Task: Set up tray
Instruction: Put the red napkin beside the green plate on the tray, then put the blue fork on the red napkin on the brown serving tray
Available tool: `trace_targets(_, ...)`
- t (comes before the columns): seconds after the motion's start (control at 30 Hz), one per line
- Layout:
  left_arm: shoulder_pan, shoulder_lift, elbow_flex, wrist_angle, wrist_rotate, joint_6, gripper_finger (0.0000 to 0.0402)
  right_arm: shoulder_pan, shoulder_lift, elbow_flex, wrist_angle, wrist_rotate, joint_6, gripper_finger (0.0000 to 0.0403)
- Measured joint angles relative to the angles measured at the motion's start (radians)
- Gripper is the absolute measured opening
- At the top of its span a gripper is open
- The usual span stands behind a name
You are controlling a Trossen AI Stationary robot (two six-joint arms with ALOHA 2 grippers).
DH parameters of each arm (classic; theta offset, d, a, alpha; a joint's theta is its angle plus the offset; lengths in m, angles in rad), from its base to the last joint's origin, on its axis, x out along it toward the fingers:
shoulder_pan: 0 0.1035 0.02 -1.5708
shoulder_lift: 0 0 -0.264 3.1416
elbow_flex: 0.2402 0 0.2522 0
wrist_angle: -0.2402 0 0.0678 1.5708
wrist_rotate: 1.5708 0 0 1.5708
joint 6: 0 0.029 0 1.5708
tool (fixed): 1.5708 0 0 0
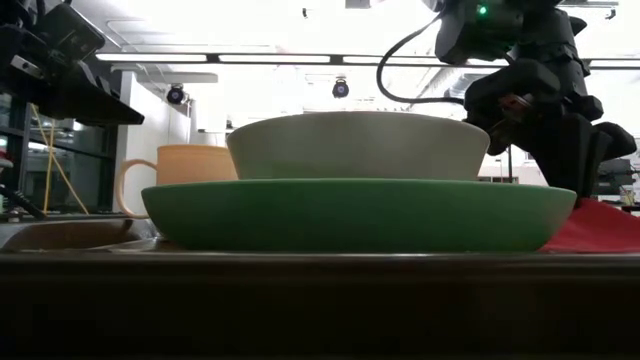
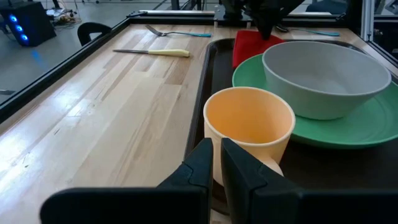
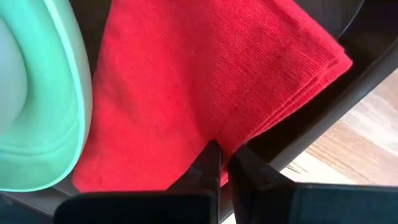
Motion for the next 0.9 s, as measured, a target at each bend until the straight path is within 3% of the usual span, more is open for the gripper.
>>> trace_targets(0.23,0.000,0.000,0.000,0.000,0.000,-0.001,0.0062,0.000,0.000,0.000,-0.001,0.013,-0.036,0.0010)
trace_targets(0.63,0.000,0.000,0.000,0.000,0.006,-0.002,0.0062,0.000,0.000,0.000,-0.001,0.016,-0.024,0.0102)
trace_targets(0.9,0.000,0.000,0.000,0.000,0.007,-0.002,0.0062,0.000,-0.002,0.000,-0.014,-0.027,-0.024,0.0126)
